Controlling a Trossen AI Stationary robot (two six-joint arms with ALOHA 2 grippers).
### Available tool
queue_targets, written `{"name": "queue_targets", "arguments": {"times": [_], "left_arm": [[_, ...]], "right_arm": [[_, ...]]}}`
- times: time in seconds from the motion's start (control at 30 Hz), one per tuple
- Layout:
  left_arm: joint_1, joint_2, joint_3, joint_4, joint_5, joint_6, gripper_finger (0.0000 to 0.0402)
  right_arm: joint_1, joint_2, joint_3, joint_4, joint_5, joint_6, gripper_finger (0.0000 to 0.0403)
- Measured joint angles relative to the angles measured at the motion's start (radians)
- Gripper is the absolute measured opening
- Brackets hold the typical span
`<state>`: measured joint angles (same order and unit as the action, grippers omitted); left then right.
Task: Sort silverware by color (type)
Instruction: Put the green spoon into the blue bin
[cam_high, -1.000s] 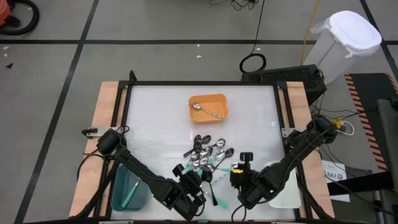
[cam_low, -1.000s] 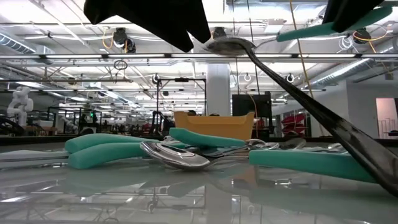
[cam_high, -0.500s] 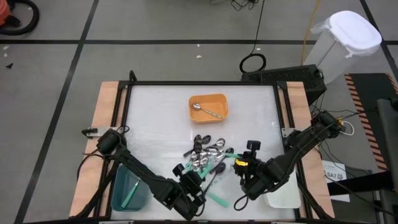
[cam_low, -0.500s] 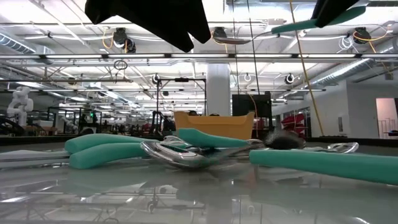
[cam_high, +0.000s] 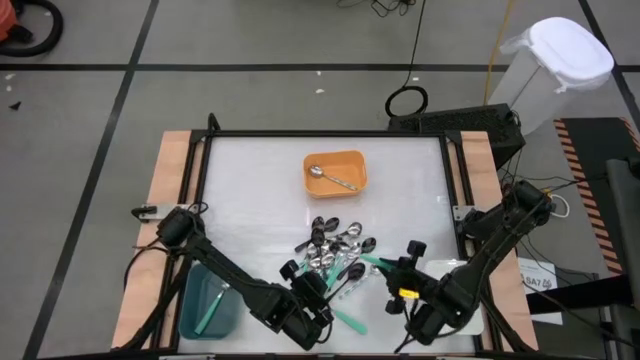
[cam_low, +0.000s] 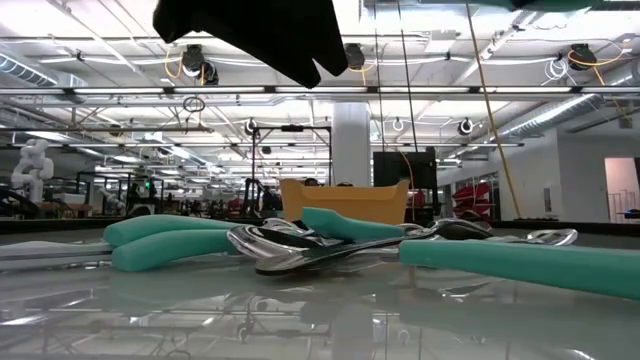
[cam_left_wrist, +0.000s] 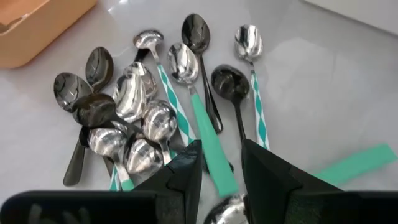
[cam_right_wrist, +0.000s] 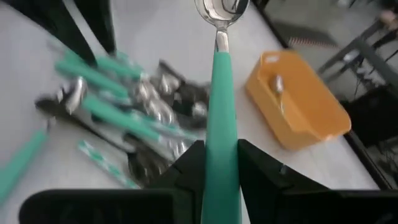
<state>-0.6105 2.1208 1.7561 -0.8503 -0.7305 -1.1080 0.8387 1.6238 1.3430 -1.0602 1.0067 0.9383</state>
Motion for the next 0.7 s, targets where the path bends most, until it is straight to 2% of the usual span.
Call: {"name": "queue_targets", "arguments": {"times": [0.23, 0.4, 0.7], "left_arm": [[0.011, 0.0, 0.0, 0.105, -0.002, 0.076, 0.0113], [0.011, 0.0, 0.0, 0.202, -0.008, 0.175, 0.0113], [0.011, 0.0, 0.0, 0.353, -0.083, 0.344, 0.0113]], "right_arm": [[0.028, 0.0, -0.069, 0.121, 0.172, -0.008, 0.0071], [0.028, 0.0, -0.086, 0.122, 0.181, -0.014, 0.0071], [0.042, 0.0, -0.125, 0.136, 0.231, -0.06, 0.0071]]}}
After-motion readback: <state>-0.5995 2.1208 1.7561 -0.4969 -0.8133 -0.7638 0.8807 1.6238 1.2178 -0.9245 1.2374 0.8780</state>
